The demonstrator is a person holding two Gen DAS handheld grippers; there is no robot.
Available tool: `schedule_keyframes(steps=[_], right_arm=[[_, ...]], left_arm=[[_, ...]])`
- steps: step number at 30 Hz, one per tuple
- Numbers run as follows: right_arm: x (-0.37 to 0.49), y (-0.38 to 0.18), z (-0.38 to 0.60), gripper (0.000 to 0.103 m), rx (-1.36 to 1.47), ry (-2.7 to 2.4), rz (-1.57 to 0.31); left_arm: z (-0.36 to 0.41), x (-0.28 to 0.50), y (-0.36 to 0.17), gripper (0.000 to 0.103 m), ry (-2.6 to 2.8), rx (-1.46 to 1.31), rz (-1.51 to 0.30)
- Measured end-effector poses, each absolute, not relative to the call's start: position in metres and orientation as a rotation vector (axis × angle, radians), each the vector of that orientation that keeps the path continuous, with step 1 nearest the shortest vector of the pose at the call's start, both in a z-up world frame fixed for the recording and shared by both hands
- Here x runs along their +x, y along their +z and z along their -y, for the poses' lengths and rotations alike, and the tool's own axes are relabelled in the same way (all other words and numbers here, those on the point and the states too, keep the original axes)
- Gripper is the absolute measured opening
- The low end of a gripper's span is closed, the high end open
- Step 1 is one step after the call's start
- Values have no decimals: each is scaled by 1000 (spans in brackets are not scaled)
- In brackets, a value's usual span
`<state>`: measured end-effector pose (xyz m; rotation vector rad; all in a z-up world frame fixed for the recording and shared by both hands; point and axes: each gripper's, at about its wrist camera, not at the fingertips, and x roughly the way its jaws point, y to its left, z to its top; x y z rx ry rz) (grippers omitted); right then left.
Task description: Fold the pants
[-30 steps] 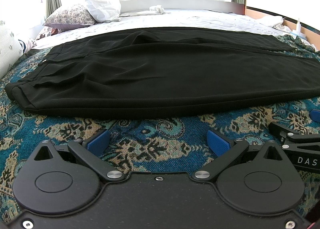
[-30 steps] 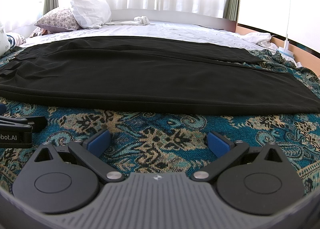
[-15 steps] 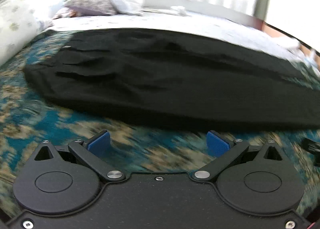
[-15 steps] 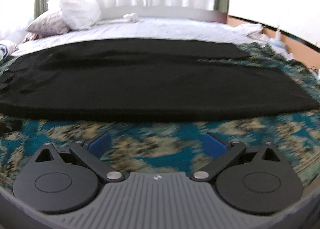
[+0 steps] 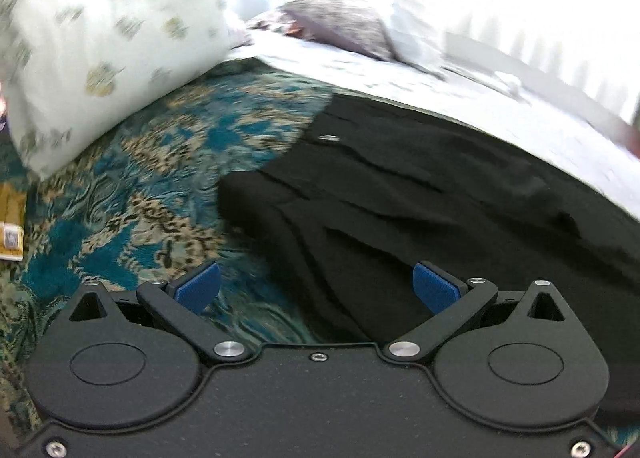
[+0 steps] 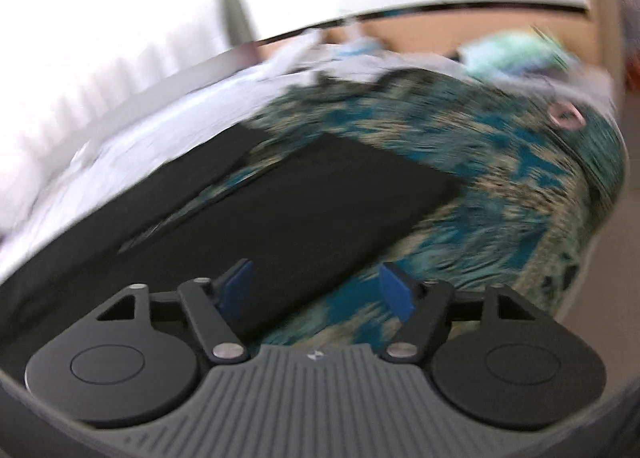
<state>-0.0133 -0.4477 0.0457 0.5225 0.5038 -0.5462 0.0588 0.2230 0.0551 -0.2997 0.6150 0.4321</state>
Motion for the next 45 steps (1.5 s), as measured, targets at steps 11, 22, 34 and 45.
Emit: schedule_keyframes(steps=[11, 22, 34, 45], right_arm=[[-4, 22, 506, 62, 635, -625, -495], [27, 19, 519, 59, 547, -653, -536], [45, 22, 514, 48, 432, -632, -585], [55, 23, 513, 11, 423, -670, -580]], left_arm=[[-256, 86, 32, 103, 530, -356, -654], [-252, 110, 19, 103, 584, -297, -662], [-264, 118, 23, 99, 532, -328, -674], [-261, 113, 29, 40, 501, -324, -592]])
